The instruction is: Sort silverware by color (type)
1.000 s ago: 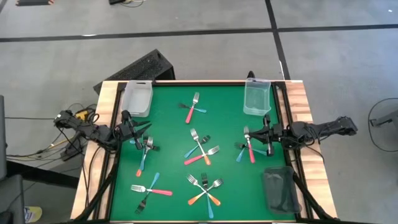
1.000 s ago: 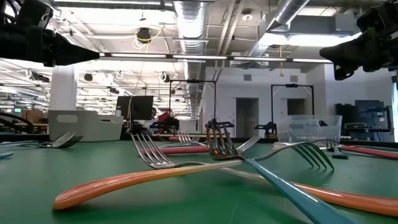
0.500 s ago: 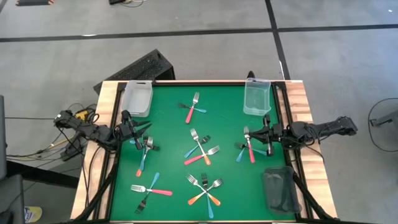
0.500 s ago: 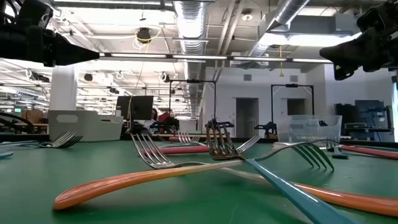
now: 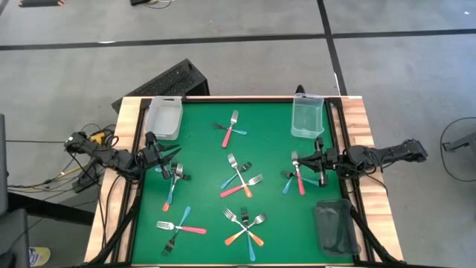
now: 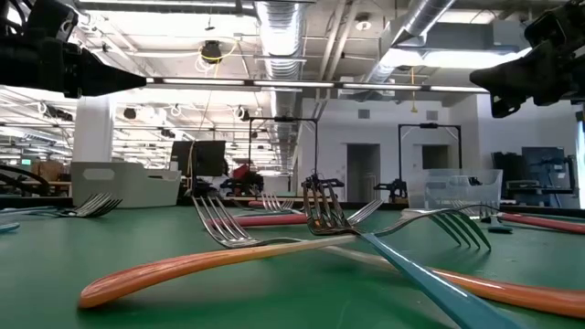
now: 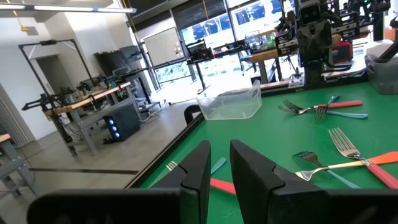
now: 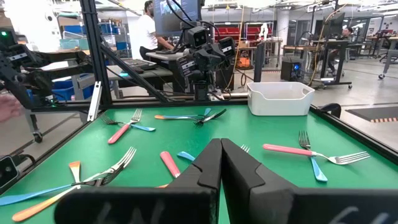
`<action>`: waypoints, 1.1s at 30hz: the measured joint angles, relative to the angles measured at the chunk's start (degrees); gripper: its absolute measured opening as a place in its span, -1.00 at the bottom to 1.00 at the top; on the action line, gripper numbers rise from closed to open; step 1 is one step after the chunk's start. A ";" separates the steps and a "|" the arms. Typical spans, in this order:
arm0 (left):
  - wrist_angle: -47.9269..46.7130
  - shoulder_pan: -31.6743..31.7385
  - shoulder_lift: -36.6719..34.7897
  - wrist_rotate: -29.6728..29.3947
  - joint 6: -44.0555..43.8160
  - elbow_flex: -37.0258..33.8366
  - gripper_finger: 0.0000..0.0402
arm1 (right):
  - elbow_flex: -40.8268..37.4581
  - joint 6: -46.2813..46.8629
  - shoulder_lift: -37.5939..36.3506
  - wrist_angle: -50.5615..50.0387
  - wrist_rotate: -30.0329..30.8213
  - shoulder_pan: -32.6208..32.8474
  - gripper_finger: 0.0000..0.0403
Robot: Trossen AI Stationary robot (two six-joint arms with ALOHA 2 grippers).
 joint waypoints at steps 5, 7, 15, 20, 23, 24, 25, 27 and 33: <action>-0.02 0.02 0.02 0.00 0.01 -0.02 -0.74 | -0.01 -0.01 0.01 0.01 0.00 0.00 -0.83; -0.02 0.00 0.02 0.00 0.02 -0.02 -0.74 | -0.02 -0.02 0.02 0.00 0.00 0.00 -0.83; 0.01 0.02 0.01 0.70 -1.29 -0.02 -0.74 | 0.00 -0.02 0.00 0.00 0.00 0.00 -0.83; 0.05 0.02 0.00 2.32 -11.80 0.00 -0.74 | 0.00 -0.54 0.01 1.28 2.64 -0.68 -0.83; 0.12 0.07 0.01 2.13 -14.50 -0.01 -0.74 | 0.00 -5.66 0.00 2.18 8.92 -2.25 -0.83; 0.32 0.15 0.01 1.41 -14.51 0.00 -0.74 | 0.00 -6.53 0.00 2.34 10.66 -2.80 -0.83; 0.68 0.19 0.01 0.77 -14.06 0.01 -0.74 | 0.00 -6.42 0.00 2.41 12.09 -3.40 -0.83; 1.18 0.23 -0.01 0.33 -12.59 -0.02 -0.74 | 0.00 -4.53 0.00 2.54 12.72 -4.59 -0.83; 2.77 0.30 0.01 -0.14 -5.85 -0.02 -0.74 | 0.00 -2.29 0.00 2.84 13.21 -7.54 -0.83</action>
